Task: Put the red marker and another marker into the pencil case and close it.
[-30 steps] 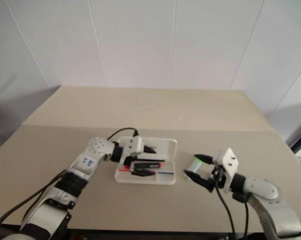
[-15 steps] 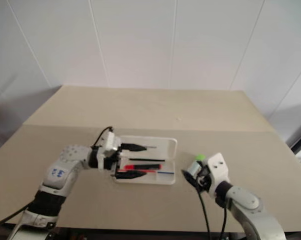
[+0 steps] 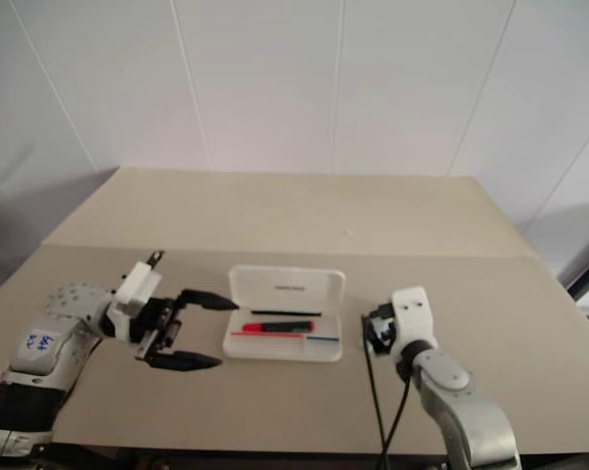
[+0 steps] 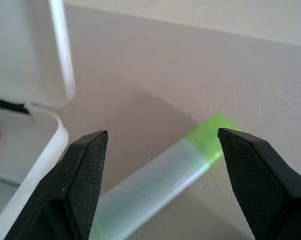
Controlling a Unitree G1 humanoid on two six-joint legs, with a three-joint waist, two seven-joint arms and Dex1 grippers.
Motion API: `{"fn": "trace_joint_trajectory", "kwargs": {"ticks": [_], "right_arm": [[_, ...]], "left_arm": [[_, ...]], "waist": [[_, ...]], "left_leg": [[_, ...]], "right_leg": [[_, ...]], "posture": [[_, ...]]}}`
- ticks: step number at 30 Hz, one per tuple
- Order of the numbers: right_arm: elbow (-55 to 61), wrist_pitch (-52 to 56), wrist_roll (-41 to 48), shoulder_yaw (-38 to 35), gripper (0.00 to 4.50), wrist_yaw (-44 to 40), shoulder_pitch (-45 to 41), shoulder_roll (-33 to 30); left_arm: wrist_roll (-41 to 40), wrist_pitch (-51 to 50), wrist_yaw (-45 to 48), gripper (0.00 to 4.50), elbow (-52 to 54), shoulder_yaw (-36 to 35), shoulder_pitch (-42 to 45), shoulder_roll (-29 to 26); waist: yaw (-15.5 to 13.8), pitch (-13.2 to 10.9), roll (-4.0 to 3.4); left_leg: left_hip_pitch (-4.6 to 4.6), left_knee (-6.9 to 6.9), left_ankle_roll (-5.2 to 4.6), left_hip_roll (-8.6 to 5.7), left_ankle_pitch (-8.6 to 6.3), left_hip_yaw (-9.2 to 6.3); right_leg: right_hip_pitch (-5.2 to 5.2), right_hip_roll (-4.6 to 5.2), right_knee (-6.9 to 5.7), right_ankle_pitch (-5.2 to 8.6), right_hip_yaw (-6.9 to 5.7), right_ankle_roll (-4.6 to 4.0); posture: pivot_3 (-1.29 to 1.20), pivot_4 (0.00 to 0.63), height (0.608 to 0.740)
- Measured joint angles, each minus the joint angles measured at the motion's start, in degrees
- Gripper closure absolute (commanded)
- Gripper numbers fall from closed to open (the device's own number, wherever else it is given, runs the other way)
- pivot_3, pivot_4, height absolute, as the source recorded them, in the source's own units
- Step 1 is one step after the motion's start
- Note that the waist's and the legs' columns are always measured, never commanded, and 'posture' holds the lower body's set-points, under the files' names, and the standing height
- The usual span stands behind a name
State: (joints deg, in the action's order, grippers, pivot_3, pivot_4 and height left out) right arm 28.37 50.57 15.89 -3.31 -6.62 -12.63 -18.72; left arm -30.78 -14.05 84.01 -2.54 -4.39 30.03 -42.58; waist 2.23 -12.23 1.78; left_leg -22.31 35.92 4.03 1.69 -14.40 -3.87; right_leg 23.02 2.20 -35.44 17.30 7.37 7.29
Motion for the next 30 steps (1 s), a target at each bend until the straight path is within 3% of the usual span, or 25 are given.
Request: {"fn": "trace_joint_trajectory", "kwargs": {"ticks": [13,30], "right_arm": [[-2.9,2.1,-2.0,-1.6,0.00,2.7,-1.9,2.5],[-8.2,8.1,-4.6,-1.5,0.00,7.5,-10.0,8.3]], "left_arm": [[-1.1,2.8,1.9,0.02,-2.6,-3.9,-2.1,-1.4],[-1.2,4.1,0.2,0.02,-2.1,-5.8,-5.2,-2.8]], "waist": [[0.9,0.0,0.00],[1.2,0.0,0.01]], "left_leg": [[-0.14,-0.33,-0.01,0.04,0.01,0.02],[-0.12,-0.55,-0.01,0.07,0.01,0.02]], "right_leg": [[0.46,-0.02,-0.24,-0.24,-0.03,0.54],[0.58,-0.03,-0.28,-0.18,-0.06,0.47]], "posture": [[0.00,0.150,0.740],[0.00,0.150,0.740]]}}
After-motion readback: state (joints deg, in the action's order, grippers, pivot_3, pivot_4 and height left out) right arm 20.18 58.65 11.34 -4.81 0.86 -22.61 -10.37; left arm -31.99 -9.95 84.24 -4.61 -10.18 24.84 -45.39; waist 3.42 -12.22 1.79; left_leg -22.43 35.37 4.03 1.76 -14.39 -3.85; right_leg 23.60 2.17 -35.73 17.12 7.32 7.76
